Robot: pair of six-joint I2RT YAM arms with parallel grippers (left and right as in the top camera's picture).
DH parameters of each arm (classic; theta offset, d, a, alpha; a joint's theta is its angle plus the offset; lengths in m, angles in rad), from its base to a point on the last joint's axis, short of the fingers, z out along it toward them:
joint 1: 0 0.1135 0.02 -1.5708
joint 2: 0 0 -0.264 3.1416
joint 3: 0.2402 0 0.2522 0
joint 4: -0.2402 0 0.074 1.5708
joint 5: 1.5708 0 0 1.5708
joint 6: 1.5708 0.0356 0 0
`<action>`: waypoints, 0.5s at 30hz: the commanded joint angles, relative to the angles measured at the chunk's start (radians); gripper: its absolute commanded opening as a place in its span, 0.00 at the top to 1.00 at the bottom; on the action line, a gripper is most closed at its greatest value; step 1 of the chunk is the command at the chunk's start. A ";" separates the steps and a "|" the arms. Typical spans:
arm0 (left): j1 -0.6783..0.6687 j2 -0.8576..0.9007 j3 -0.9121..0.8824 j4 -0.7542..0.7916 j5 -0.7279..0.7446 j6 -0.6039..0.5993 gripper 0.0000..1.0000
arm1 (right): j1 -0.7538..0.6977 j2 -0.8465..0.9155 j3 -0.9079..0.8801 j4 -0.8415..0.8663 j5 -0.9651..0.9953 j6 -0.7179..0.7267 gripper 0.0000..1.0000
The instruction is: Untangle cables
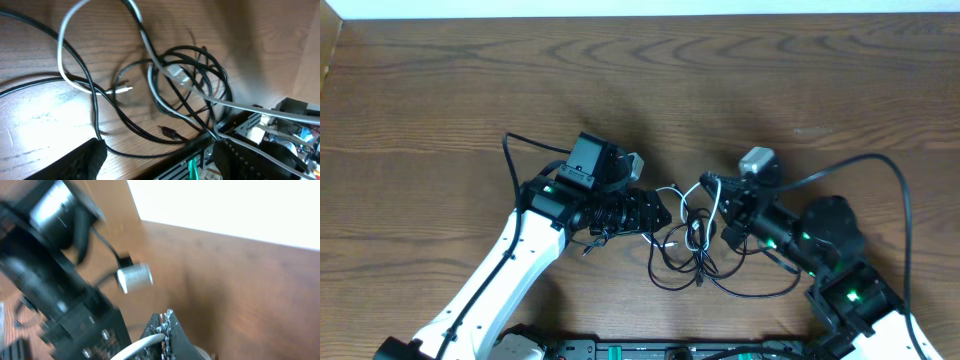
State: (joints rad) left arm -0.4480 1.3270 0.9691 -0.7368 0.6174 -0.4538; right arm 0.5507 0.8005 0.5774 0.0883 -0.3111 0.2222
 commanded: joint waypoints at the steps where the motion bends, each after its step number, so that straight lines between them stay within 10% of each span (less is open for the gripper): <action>1: -0.005 0.032 -0.008 -0.009 -0.027 -0.014 0.27 | -0.010 -0.069 0.005 0.047 0.041 -0.014 0.99; 15: -0.105 0.151 -0.021 0.159 0.194 0.008 0.23 | -0.011 -0.194 0.005 0.134 0.252 -0.063 0.99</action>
State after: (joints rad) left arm -0.5331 1.4471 0.9558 -0.6060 0.7563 -0.4042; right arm 0.5480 0.6083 0.5777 0.2241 -0.0940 0.1825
